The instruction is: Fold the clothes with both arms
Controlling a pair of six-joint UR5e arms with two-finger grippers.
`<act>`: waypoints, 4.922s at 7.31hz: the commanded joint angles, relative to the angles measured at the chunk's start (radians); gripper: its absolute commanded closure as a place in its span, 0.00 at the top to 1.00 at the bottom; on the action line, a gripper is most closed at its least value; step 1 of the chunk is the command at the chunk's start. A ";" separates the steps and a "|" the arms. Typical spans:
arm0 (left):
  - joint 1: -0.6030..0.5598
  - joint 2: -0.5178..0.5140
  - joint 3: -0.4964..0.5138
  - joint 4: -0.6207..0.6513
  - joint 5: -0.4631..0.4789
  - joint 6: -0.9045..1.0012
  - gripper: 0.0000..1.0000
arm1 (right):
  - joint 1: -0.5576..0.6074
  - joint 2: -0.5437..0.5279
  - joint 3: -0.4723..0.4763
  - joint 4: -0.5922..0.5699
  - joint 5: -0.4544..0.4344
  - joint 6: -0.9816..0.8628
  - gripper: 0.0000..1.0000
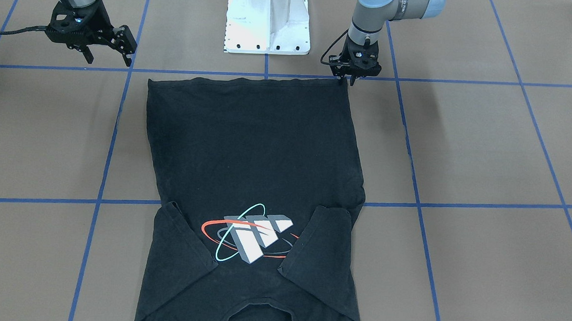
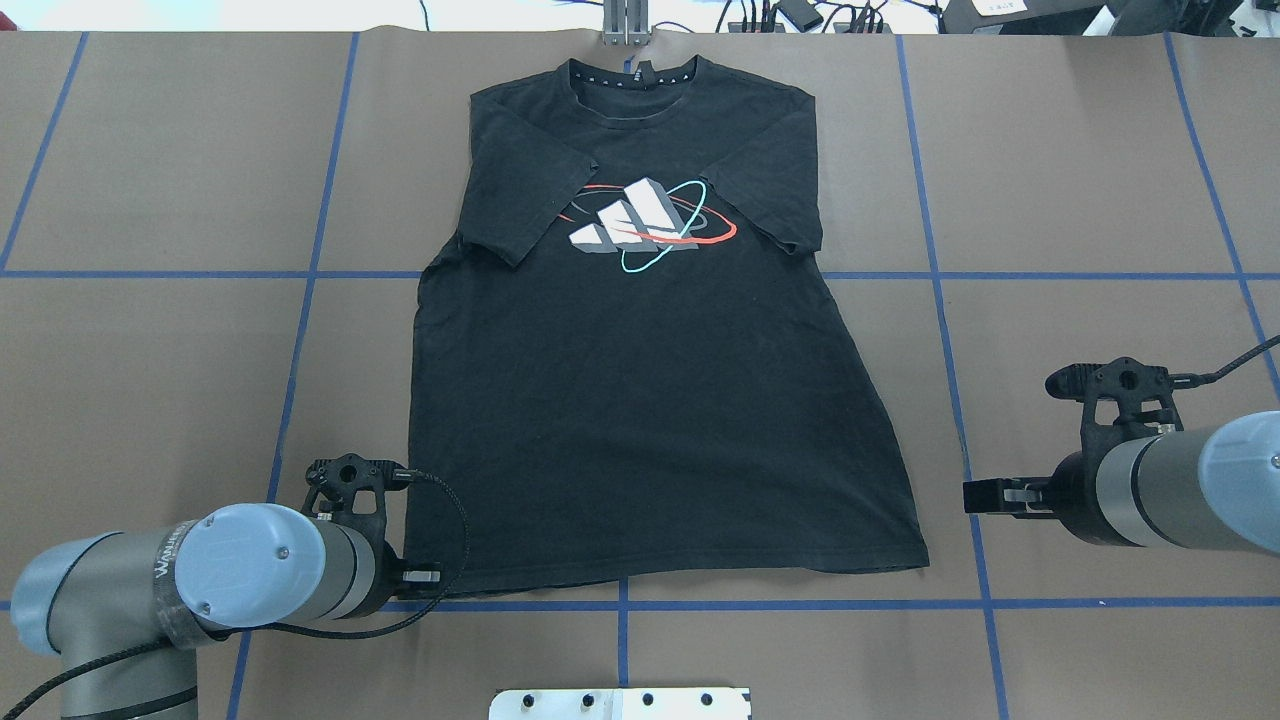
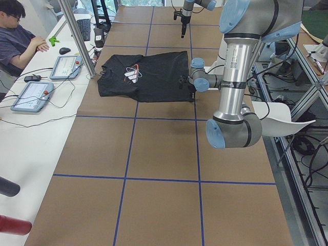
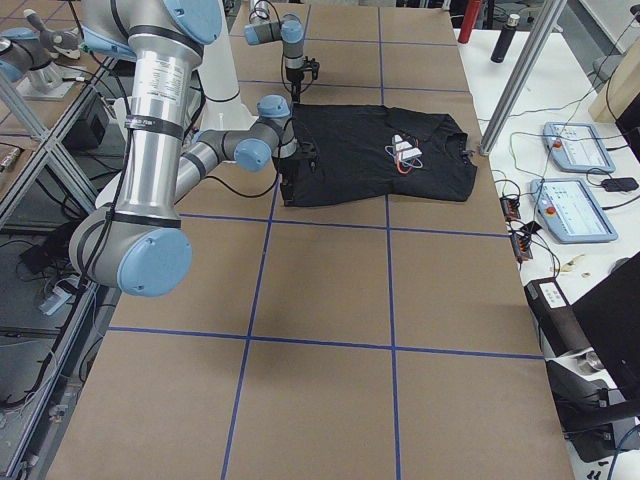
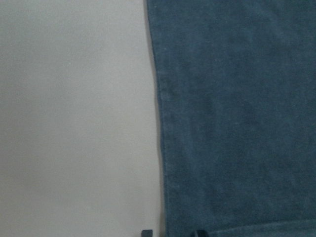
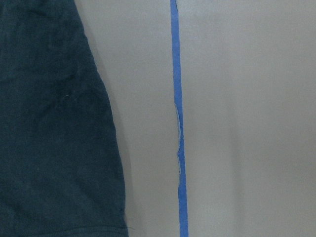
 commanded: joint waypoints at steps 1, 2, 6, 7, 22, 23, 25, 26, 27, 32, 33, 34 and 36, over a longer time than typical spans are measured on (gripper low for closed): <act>0.000 -0.004 -0.001 -0.005 -0.001 0.000 0.37 | 0.000 0.000 -0.001 0.000 0.000 0.000 1.00; 0.002 -0.004 -0.003 -0.005 -0.001 0.000 0.37 | 0.000 0.000 -0.001 0.000 0.000 0.000 1.00; 0.002 -0.001 -0.001 -0.005 -0.003 0.000 0.34 | 0.000 0.000 -0.001 0.000 0.000 0.000 1.00; 0.002 -0.001 -0.001 -0.005 -0.003 0.000 0.34 | 0.000 0.000 -0.001 0.000 0.000 0.000 1.00; 0.000 -0.002 -0.036 -0.004 -0.003 -0.009 0.00 | -0.100 0.176 -0.202 0.057 -0.054 0.055 0.76; 0.000 -0.002 -0.036 -0.004 -0.003 -0.009 0.00 | -0.112 0.175 -0.212 0.055 -0.055 0.057 0.76; 0.000 -0.002 -0.036 -0.004 -0.003 -0.009 0.00 | -0.127 0.176 -0.235 0.057 -0.055 0.057 0.76; 0.000 -0.002 -0.036 -0.004 -0.003 -0.011 0.00 | -0.135 0.172 -0.237 0.057 -0.055 0.057 0.76; 0.000 -0.002 -0.036 -0.004 -0.003 -0.011 0.00 | -0.140 0.169 -0.242 0.057 -0.060 0.057 0.76; 0.000 -0.002 -0.044 -0.004 -0.003 -0.014 0.00 | -0.163 0.169 -0.245 0.057 -0.064 0.081 0.59; 0.000 -0.002 -0.044 -0.004 -0.003 -0.014 0.00 | -0.164 0.167 -0.245 0.057 -0.064 0.081 0.56; 0.000 -0.002 -0.046 -0.004 -0.003 -0.014 0.00 | -0.166 0.167 -0.245 0.057 -0.066 0.081 0.54; 0.000 -0.002 -0.046 -0.004 -0.003 -0.014 0.00 | -0.169 0.167 -0.245 0.055 -0.066 0.081 0.45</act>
